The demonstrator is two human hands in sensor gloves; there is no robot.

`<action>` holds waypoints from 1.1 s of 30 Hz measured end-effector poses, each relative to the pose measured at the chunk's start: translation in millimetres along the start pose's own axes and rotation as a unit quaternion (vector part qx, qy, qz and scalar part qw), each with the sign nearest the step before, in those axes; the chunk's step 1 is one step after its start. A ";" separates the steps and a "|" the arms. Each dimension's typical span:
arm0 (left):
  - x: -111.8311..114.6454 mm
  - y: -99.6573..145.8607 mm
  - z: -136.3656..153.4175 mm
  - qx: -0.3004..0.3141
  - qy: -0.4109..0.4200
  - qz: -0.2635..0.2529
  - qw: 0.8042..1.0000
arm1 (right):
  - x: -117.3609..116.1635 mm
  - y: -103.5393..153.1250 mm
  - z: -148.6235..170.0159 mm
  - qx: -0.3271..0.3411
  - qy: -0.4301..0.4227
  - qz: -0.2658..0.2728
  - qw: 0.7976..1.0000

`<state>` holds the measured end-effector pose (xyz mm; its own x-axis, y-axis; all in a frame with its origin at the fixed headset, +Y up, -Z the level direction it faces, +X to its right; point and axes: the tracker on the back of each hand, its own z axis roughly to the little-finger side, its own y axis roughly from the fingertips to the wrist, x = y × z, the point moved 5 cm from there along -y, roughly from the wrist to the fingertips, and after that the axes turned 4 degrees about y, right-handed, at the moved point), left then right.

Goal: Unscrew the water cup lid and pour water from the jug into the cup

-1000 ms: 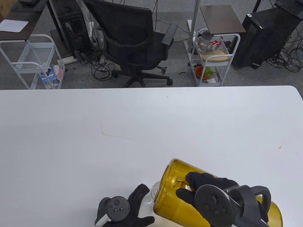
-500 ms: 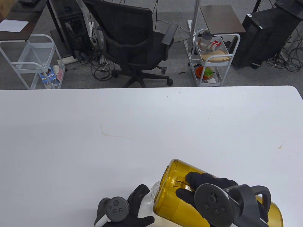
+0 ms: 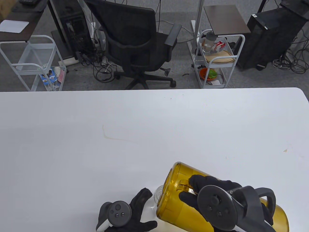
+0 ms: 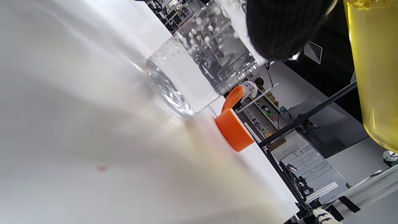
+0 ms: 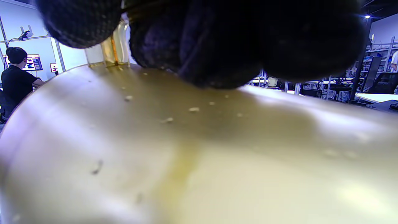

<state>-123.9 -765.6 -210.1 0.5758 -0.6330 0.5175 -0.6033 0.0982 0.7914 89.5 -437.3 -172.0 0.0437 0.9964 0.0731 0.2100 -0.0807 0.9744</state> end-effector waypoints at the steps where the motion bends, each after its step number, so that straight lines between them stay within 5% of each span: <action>1: -0.2 0.0 0.2 -0.001 0.001 -0.001 1.000 | 0.0 0.0 -0.3 0.000 0.000 0.000 1.000; 33: 0.6 -0.1 0.5 -0.002 0.000 0.000 1.000 | 3.0 -1.4 -12.4 0.004 0.024 -0.004 1.000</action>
<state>-123.8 -766.4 -210.0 0.5749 -0.6336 0.5177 -0.6014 0.1018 0.7924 77.3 -433.8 -170.6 -0.0057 0.9972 0.0750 0.2171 -0.0720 0.9735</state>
